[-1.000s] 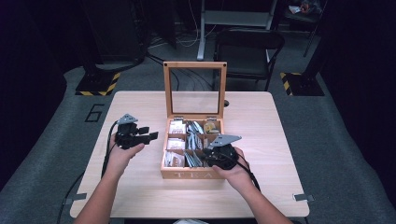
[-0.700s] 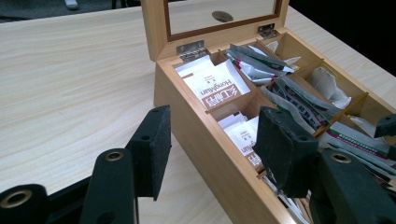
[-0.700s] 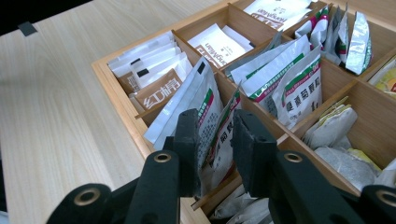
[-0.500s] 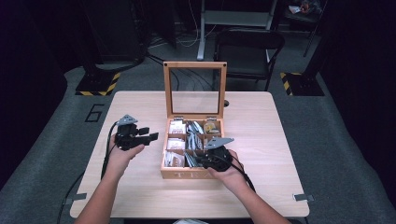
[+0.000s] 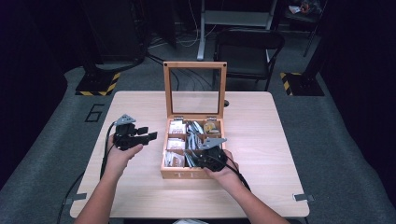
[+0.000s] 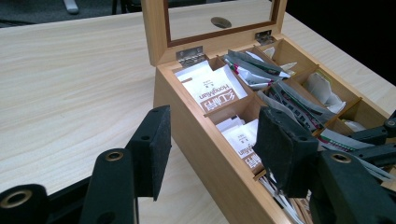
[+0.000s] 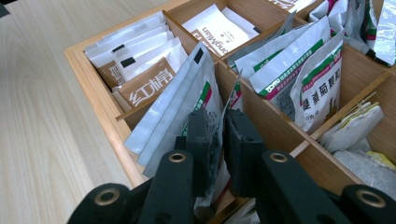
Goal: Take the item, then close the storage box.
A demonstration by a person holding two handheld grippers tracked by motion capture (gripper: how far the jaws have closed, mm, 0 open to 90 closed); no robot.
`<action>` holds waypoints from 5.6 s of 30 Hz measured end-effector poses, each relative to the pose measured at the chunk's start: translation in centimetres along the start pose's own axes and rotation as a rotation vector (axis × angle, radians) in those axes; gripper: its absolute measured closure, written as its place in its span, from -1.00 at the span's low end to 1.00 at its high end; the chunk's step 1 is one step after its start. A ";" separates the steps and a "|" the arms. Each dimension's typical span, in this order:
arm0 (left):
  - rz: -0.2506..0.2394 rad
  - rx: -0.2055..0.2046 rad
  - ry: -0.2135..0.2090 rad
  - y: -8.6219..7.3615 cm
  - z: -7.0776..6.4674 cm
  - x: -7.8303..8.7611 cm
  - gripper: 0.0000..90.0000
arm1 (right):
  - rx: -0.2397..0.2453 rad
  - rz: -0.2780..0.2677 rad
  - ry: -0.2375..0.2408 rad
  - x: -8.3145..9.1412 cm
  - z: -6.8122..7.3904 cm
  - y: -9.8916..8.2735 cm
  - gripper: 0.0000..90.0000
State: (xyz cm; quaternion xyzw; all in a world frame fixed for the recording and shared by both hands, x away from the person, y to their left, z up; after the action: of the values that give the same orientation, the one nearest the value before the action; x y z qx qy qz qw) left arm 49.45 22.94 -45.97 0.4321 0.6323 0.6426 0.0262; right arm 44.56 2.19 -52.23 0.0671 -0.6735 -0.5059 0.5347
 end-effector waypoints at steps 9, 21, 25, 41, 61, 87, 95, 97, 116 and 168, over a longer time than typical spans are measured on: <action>-0.006 0.005 0.001 0.1 0.1 0.0 0.01 | 0.001 0.024 -0.003 -0.5 -0.2 -0.3 0.86; -0.008 0.006 0.009 0.0 0.1 -0.1 0.01 | -0.002 0.025 0.030 -0.3 0.0 -0.2 1.00; 0.000 0.003 0.004 0.0 0.1 -0.1 0.01 | -0.012 0.016 0.035 -0.1 0.2 0.0 1.00; 0.004 0.006 0.008 -0.2 0.1 -0.3 0.01 | -0.034 -0.059 0.080 3.3 -0.1 2.2 1.00; 0.003 0.008 0.008 -0.3 0.2 -0.4 0.01 | -0.064 -0.158 0.029 7.9 -2.5 4.2 1.00; 0.013 0.010 0.009 -0.5 0.6 -0.5 0.00 | -0.178 -0.183 -0.200 12.5 -10.6 2.0 1.00; 0.018 0.009 0.010 -0.6 0.5 -0.7 0.00 | -0.213 -0.138 -0.262 11.5 -12.8 -0.1 1.00; 0.018 0.007 0.009 -0.6 0.6 -0.7 0.00 | -0.218 -0.119 -0.280 11.0 -13.3 -0.8 0.99; 0.024 0.010 0.005 -0.6 0.5 -0.9 0.00 | -0.267 -0.073 -0.318 8.8 -15.6 -4.1 0.99; 0.026 0.016 0.005 -0.8 0.6 -0.9 -0.01 | -0.402 -0.038 -0.436 8.8 -20.3 -8.5 0.27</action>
State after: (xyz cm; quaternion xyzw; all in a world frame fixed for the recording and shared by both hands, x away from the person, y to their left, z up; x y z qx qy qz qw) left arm 49.94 23.07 -47.19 0.4390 0.6318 0.6387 0.0126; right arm 53.02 -19.77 -54.62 -0.1380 -0.6573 -0.6416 0.3705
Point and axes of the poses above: each handheld gripper's, and its own axes: x roughly backward along the jaws, y roughly out of its top, z roughly to its left, the point moved 9 cm from there along -x, roughly forward along the jaws, and after that the axes turned 2 degrees about -x, right-handed, at the moved point
